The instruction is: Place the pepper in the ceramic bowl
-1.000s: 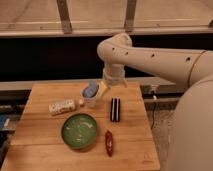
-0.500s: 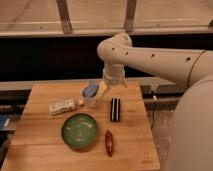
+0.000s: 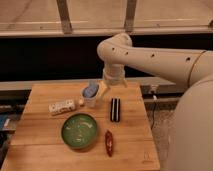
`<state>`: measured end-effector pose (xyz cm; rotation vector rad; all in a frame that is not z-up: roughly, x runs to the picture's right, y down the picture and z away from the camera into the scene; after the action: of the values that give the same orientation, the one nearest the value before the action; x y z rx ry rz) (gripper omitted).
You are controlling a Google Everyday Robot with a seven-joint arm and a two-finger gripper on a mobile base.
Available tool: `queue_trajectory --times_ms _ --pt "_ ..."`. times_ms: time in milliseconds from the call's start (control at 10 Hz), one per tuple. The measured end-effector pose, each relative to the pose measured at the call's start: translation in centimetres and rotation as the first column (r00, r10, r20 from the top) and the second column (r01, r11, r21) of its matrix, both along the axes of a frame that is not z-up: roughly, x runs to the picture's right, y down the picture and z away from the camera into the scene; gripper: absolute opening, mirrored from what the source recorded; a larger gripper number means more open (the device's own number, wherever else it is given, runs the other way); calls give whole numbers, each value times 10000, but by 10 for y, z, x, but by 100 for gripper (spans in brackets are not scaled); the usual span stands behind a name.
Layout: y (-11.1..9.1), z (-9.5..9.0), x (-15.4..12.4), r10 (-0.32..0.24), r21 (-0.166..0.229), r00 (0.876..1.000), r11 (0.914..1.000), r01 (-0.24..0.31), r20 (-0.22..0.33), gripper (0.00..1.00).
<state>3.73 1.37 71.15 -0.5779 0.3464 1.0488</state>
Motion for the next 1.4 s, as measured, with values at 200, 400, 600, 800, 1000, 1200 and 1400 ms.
queue_trajectory --times_ms 200,400,600,800,1000,1200,1400 --pt "0 0 0 0 2 10000 10000 0 0 80" --pt "0 0 0 0 1 10000 10000 0 1 80" --pt "0 0 0 0 2 10000 10000 0 0 80" --pt "0 0 0 0 5 10000 10000 0 0 80" --pt "0 0 0 0 6 10000 10000 0 1 80" --pt "1 -1 0 -55 -58 10000 10000 55 -7 80" --pt "22 -2 3 -237 -460 9994 9987 225 -265 80"
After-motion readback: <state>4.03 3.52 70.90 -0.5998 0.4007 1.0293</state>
